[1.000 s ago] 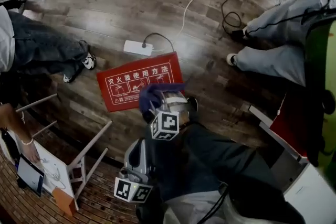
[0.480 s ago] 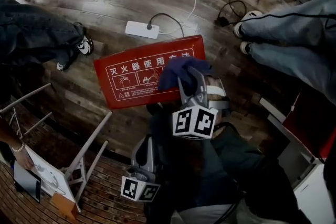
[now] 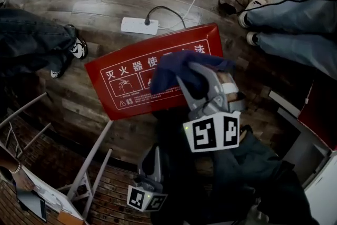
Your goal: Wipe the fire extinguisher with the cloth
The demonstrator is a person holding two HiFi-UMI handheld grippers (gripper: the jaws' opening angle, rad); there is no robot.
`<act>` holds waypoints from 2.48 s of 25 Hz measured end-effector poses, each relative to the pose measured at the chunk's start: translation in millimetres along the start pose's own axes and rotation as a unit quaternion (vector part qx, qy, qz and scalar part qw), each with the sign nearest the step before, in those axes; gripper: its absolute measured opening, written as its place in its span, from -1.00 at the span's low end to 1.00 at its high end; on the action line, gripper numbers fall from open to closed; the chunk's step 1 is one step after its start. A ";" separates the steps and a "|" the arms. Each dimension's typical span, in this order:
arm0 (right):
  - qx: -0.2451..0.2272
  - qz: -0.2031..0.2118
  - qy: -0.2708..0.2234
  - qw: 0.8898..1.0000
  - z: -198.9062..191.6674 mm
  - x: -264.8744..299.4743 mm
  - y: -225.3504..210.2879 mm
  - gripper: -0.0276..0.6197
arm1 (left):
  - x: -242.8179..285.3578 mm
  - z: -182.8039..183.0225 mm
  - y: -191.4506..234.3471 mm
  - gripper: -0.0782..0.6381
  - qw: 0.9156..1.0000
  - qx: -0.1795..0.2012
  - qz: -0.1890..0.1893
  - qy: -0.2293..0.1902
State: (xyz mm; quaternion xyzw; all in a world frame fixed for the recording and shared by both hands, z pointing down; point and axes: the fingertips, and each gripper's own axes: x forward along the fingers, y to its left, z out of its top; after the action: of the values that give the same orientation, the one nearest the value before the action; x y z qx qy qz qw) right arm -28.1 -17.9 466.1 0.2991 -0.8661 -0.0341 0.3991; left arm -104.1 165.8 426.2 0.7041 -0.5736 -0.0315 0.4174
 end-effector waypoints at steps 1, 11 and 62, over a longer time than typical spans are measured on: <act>0.033 -0.026 0.011 0.999 -13.6 -0.4 -25.5 -0.65 | -3.8 -1.8 3.5 -0.81 1.000 -0.002 0.002 0.000; 0.011 0.011 0.014 1.000 63.5 56.7 4.2 -0.66 | -27.5 -6.0 24.8 -0.81 1.000 0.007 0.024 0.005; 0.211 0.109 0.015 0.971 -161.2 -39.0 -14.0 -0.65 | -23.7 16.8 37.3 -0.81 1.000 0.003 -0.011 0.021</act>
State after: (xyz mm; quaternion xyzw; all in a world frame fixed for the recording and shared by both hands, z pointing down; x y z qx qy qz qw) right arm 113.1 20.8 545.3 0.2811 -0.8750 0.1977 0.3409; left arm -150.1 176.6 428.3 0.7124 -0.5569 -0.0199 0.4265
